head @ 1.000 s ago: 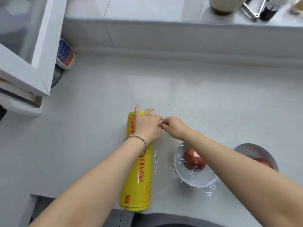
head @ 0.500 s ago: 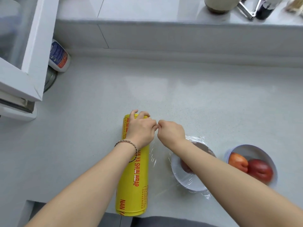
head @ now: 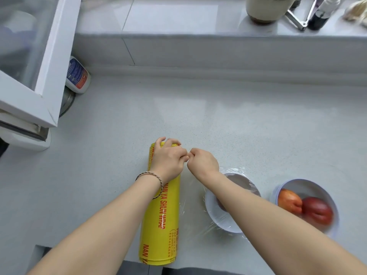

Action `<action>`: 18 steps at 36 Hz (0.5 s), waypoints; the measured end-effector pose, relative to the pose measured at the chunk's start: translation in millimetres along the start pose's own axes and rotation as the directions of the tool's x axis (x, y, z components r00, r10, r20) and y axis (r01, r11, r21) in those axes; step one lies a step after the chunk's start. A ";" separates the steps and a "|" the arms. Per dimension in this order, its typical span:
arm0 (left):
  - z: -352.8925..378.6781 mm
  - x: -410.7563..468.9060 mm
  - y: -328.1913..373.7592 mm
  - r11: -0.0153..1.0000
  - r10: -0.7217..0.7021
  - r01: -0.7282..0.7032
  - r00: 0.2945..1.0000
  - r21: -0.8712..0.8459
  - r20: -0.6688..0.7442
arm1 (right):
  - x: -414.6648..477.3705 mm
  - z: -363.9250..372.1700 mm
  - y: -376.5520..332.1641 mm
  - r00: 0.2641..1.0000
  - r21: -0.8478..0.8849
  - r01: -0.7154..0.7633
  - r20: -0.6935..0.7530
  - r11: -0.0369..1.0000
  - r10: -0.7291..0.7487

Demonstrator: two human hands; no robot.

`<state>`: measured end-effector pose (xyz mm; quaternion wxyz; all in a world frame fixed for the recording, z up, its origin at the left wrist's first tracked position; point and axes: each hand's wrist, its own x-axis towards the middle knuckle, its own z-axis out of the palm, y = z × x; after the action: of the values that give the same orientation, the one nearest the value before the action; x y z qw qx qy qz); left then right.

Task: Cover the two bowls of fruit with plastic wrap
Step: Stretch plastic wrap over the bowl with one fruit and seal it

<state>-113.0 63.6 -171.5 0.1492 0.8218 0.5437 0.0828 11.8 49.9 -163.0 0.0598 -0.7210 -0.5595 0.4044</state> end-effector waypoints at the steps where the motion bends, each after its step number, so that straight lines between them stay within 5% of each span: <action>1: -0.2 0.1 -0.4 1.000 0.000 0.000 1.000 0.000 0.001 | -0.2 0.1 -0.8 1.000 -0.002 -0.004 0.004 1.000 0.004; 10: -3.9 -0.3 -3.9 0.999 -0.010 0.011 1.000 -0.043 0.008 | 0.7 2.7 -10.1 0.998 0.030 -0.056 0.024 0.998 0.055; 15: -9.1 -2.3 -1.8 0.990 -0.019 0.021 1.000 -0.136 0.020 | 7.8 2.0 2.1 0.979 0.110 -0.204 0.038 0.973 0.201; 18: -8.2 -2.0 2.7 0.991 0.008 -0.008 1.000 -0.134 0.004 | 12.2 0.6 8.8 0.989 0.103 -0.146 0.013 0.984 0.146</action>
<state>-113.9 62.0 -162.8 0.2050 0.8122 0.5332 0.1181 18.6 56.8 -174.4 0.0656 -0.7550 -0.4836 0.4380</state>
